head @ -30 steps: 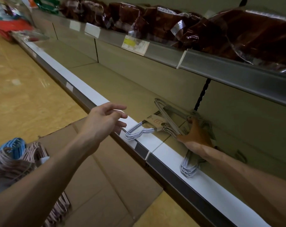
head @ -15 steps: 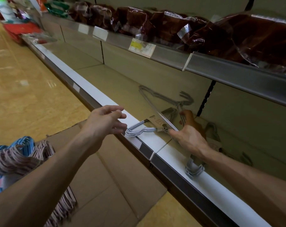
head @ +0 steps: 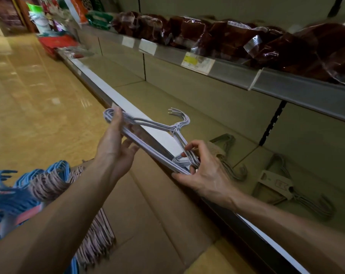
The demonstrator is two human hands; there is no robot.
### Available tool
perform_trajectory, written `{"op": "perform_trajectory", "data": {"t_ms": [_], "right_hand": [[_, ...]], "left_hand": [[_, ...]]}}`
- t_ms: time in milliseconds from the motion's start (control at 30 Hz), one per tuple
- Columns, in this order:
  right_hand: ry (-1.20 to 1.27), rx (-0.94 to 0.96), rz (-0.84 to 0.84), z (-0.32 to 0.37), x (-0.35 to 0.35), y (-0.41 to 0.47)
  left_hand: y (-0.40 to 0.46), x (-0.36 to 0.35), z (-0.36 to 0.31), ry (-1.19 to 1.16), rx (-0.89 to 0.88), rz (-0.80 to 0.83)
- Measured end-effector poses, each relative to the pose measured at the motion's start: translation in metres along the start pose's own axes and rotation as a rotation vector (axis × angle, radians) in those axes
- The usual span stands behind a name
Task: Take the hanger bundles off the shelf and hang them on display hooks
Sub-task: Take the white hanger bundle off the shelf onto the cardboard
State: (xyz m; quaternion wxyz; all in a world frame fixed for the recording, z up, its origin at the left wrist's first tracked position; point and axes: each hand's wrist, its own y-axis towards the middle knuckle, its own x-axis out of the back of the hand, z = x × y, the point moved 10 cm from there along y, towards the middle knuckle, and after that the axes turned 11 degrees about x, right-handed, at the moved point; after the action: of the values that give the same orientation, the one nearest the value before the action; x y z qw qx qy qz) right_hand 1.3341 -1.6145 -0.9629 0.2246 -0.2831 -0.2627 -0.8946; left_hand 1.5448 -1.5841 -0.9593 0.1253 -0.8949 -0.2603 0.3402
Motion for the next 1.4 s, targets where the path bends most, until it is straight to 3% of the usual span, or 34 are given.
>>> {"op": "perform_trajectory", "data": {"t_ms": [300,500,600,833,1033,1200,1400], "right_hand": [[0.222,0.03,0.148,0.035,-0.048,0.004],[0.707,-0.297,0.093,0.025,-0.07,0.011],[0.894,-0.424,0.147,0.03,-0.086,0.012],[1.23,-0.543,0.313,0.063,-0.133,0.022],[1.459,-0.567,0.267,0.081,-0.155,0.037],[1.504,-0.488,0.226,0.092,-0.153,0.043],[1.349,-0.405,0.107,0.07,-0.133,0.058]], "left_hand": [[-0.004,0.032,-0.036,-0.195,-0.12,-0.06],[-0.011,0.055,-0.052,-0.201,-0.141,-0.09],[-0.014,0.067,-0.059,-0.185,-0.142,-0.073],[-0.029,0.097,-0.076,-0.146,-0.137,-0.073],[-0.043,0.11,-0.083,-0.108,-0.103,-0.058],[-0.043,0.115,-0.091,-0.033,-0.059,-0.066],[-0.036,0.133,-0.111,0.354,-0.061,-0.204]]}}
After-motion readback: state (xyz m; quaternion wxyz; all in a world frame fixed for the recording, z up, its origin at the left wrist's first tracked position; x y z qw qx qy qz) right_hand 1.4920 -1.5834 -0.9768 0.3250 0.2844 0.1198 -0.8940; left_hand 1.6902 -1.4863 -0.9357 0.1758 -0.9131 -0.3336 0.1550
